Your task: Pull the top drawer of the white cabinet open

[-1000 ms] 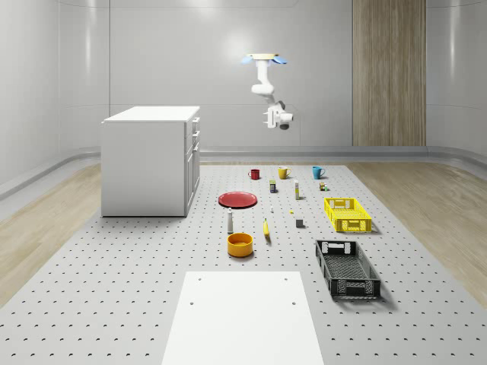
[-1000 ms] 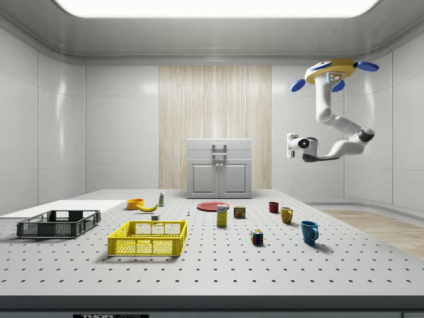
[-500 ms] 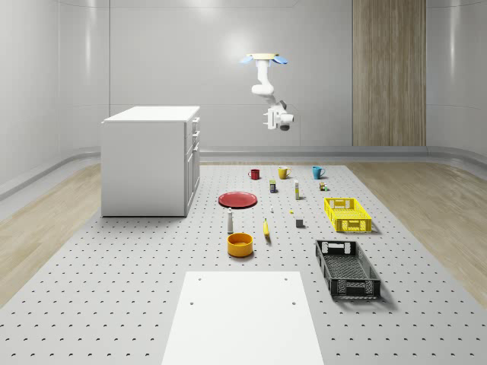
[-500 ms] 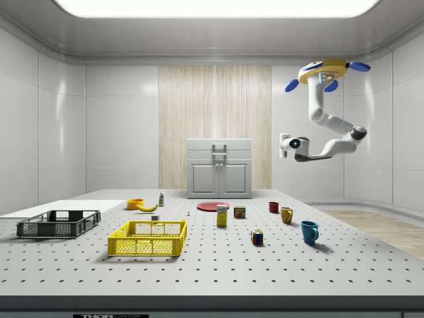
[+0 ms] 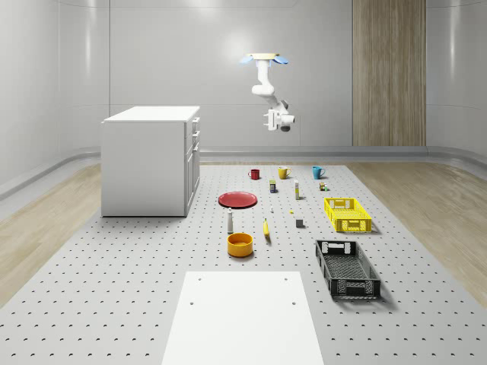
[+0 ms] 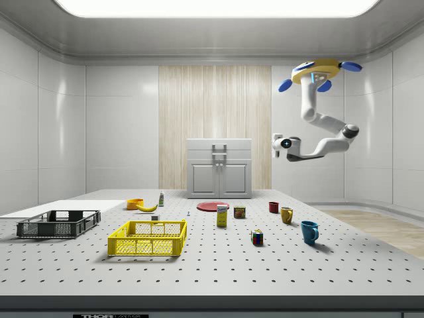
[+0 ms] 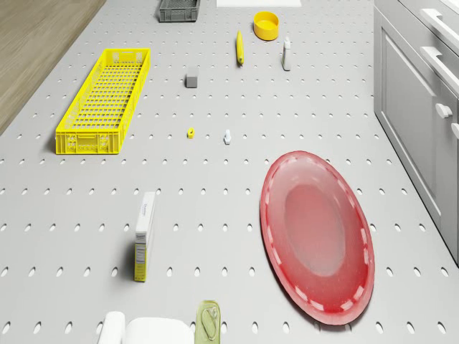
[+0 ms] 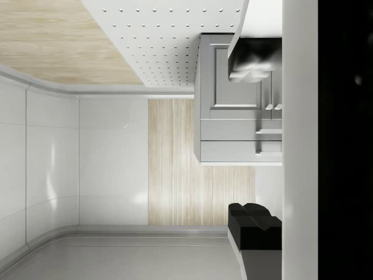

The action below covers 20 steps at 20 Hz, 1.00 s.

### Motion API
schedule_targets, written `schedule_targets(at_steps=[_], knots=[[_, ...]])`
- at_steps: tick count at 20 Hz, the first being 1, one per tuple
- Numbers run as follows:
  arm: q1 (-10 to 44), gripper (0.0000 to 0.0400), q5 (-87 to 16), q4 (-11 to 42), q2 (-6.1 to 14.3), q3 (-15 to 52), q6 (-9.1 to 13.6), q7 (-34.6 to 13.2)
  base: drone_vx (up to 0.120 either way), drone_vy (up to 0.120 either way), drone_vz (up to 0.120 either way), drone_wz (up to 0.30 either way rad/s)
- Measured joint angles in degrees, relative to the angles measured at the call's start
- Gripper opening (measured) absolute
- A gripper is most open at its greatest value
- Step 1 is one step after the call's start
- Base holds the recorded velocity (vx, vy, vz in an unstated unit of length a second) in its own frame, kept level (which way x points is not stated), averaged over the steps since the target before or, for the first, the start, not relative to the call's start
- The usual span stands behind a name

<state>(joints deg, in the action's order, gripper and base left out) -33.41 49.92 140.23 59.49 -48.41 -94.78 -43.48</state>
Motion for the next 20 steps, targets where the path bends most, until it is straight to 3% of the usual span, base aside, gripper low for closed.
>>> schedule_targets(at_steps=[14,20], knots=[[-2.31,0.0305,-1.9,0.31,2.42,-0.78,-2.16,-1.58,0.12,0.0,0.0,0.0],[-3.14,0.0305,-2.61,0.43,3.31,-1.05,-2.94,-2.17,0.12,-0.093,0.0,0.0]])
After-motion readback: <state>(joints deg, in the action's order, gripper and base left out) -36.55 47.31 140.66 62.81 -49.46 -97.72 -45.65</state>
